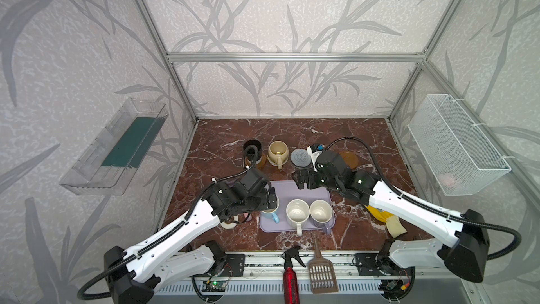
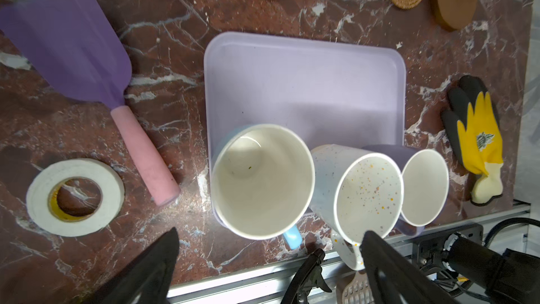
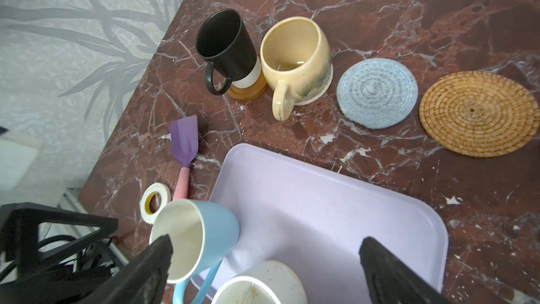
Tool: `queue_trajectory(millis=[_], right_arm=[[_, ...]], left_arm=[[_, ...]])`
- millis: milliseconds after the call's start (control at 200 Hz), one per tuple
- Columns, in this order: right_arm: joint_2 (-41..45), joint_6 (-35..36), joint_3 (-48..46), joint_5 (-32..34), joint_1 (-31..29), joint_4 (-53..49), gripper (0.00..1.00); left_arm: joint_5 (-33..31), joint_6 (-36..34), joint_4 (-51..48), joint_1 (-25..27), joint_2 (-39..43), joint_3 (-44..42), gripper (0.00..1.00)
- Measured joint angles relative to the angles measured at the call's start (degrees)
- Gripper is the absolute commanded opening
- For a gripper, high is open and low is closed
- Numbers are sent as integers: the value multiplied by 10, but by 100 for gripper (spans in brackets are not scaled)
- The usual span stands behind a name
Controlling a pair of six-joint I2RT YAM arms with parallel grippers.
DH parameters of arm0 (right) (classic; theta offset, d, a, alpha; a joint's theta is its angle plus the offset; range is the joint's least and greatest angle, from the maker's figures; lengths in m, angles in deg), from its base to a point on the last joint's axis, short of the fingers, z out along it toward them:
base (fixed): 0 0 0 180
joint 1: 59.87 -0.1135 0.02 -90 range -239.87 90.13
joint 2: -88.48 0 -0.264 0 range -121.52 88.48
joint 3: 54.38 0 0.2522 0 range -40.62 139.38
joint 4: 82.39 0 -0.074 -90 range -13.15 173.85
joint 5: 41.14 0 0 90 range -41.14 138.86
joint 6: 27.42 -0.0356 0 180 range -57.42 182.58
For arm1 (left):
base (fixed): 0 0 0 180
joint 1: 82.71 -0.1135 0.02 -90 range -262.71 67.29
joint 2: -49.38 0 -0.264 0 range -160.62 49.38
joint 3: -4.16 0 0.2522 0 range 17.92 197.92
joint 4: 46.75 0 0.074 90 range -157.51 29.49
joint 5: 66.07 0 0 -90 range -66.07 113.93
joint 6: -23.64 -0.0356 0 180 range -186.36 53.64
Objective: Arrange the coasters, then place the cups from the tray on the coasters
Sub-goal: 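Move left gripper to the light blue mug on the tray while right gripper draws back, then grasp the light blue mug with the left gripper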
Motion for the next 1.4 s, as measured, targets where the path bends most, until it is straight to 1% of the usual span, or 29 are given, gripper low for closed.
queue_trajectory(millis=[150, 285, 445, 590, 730, 825, 990, 1145, 1240, 1355, 1400], right_arm=[[61, -5, -47, -33, 2, -16, 99], [107, -10, -78, -66, 2, -21, 99], [122, -12, -107, -103, 2, -21, 99], [122, -15, -126, -113, 2, -21, 99], [122, -18, -126, -119, 2, -20, 99], [122, -23, -126, -122, 2, -19, 99], [126, -29, -135, -122, 2, -17, 99], [132, -29, -136, -122, 2, -16, 99], [136, -29, -136, -122, 2, -15, 99], [136, -30, -136, -122, 2, -15, 99], [136, -31, -136, -122, 2, -15, 99]], left_arm=[[-28, 42, -14, 60, -12, -6, 99], [-47, 73, -17, 93, -21, -14, 99], [-60, 102, -13, 117, -44, -36, 99], [-69, 118, -3, 132, -66, -47, 99], [-78, 125, 8, 135, -83, -59, 99], [-78, 128, 23, 135, -98, -65, 92], [-76, 133, 44, 136, -103, -83, 72], [-75, 133, 62, 136, -103, -90, 61], [-76, 130, 70, 136, -103, -90, 48], [-76, 123, 79, 137, -103, -91, 39], [-77, 121, 81, 137, -103, -92, 38]])
